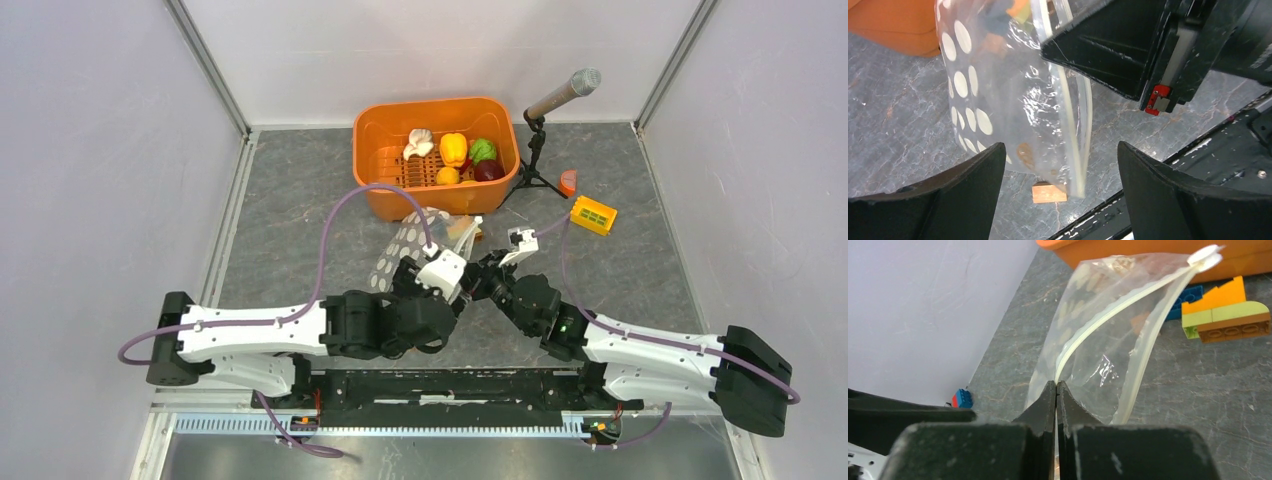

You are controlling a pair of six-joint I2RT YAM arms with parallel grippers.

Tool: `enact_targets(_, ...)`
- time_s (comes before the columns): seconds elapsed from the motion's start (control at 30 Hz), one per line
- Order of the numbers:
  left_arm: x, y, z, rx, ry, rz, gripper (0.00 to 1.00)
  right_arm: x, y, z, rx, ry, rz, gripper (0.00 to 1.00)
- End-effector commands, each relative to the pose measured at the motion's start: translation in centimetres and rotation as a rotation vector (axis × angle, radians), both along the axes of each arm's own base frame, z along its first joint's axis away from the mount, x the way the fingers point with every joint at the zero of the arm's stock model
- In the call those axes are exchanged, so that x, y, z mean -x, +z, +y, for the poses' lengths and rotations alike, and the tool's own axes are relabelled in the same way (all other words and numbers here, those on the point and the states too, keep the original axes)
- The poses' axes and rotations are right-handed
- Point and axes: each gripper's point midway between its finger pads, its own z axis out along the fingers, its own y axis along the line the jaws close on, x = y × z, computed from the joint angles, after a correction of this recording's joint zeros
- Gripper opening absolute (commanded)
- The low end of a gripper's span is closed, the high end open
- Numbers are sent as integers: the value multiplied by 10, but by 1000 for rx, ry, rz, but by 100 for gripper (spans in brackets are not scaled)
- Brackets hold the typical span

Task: Place the food in the zip-top bag and seal the zipper
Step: Open the zipper of the food storage bag.

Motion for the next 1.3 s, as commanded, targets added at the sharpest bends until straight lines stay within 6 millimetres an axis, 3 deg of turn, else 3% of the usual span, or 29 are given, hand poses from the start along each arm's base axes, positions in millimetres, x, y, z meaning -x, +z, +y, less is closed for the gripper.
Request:
enact_targets(0.0,-10,7,-1,14,84,-66,88,-3,43,8,-54,17,-63,0)
enact_targets(0.27,-26,-3,24,53,239,-156,80,4,44,14,-69,66,-46,0)
enact_targets(0.47,-32,-12,28,28,267,-162,82,6,48,17,-77,86,-49,0)
enact_targets(0.73,-24,-10,1,106,141,-118,89,5,52,22,-80,92,-52,0)
enact_targets(0.9,-23,-9,-2,146,123,-109,88,3,56,25,-72,94,-58,0)
enact_targets(1.07,-27,-6,8,187,148,-97,82,3,56,26,-72,95,-55,0)
enact_targets(1.27,-48,-14,31,142,235,-77,75,5,57,27,-65,110,-57,0)
